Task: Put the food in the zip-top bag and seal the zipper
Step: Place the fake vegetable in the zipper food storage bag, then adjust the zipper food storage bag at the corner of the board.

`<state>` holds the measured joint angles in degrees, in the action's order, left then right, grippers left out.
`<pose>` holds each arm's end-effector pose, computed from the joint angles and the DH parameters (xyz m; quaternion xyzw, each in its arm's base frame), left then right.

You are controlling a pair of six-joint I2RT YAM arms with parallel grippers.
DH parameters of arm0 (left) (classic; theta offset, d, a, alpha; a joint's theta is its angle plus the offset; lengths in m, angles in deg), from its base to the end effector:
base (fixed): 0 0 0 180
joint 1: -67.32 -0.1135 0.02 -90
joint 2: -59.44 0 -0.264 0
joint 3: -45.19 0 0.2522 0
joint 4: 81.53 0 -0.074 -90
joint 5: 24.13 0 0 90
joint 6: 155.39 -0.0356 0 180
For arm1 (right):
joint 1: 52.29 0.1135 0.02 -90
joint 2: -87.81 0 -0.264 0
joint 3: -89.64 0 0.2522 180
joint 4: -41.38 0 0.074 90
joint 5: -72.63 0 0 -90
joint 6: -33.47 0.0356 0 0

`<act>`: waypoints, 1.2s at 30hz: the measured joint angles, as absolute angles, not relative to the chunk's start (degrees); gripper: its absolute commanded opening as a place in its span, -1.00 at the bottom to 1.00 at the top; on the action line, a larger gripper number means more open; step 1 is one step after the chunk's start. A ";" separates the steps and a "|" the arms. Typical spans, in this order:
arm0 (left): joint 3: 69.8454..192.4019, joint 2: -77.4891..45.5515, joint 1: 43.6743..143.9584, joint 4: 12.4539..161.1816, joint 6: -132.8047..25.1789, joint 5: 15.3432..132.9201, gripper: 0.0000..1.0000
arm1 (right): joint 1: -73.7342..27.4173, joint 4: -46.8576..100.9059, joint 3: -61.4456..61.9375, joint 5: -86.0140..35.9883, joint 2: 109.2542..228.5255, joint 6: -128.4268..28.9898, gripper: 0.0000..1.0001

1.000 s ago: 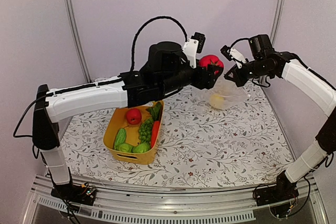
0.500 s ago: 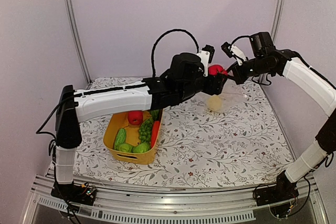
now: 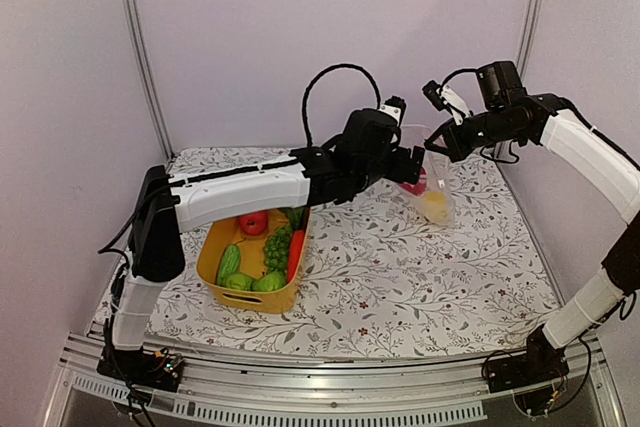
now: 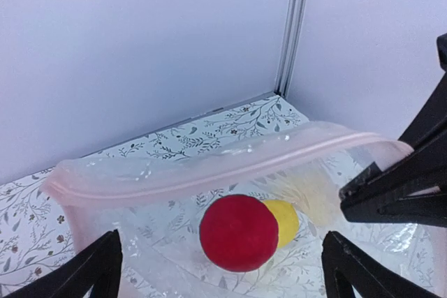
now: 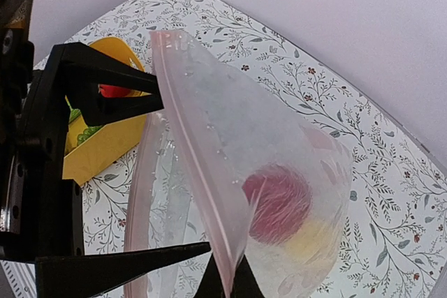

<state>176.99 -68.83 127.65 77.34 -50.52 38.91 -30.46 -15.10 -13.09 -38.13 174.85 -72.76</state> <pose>0.2794 -0.4578 0.3043 0.1762 0.7770 -0.2014 0.5698 0.3020 0.1346 0.3753 -0.3625 0.8210 0.1836 0.4011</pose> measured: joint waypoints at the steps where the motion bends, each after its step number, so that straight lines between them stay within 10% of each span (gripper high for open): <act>1: 177.21 -68.83 127.67 77.51 -51.04 38.30 0.99 | -30.46 -15.12 -13.09 -38.13 174.81 -72.67 -1.00; 36: 128.73 -32.42 130.08 96.86 -58.61 37.71 0.99 | -37.46 -11.93 -15.80 -31.11 176.52 -73.09 -1.00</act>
<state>128.73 -32.42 130.08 96.86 -58.61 37.71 -37.46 -11.93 -15.80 -31.11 176.52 -73.09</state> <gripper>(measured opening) 0.996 0.004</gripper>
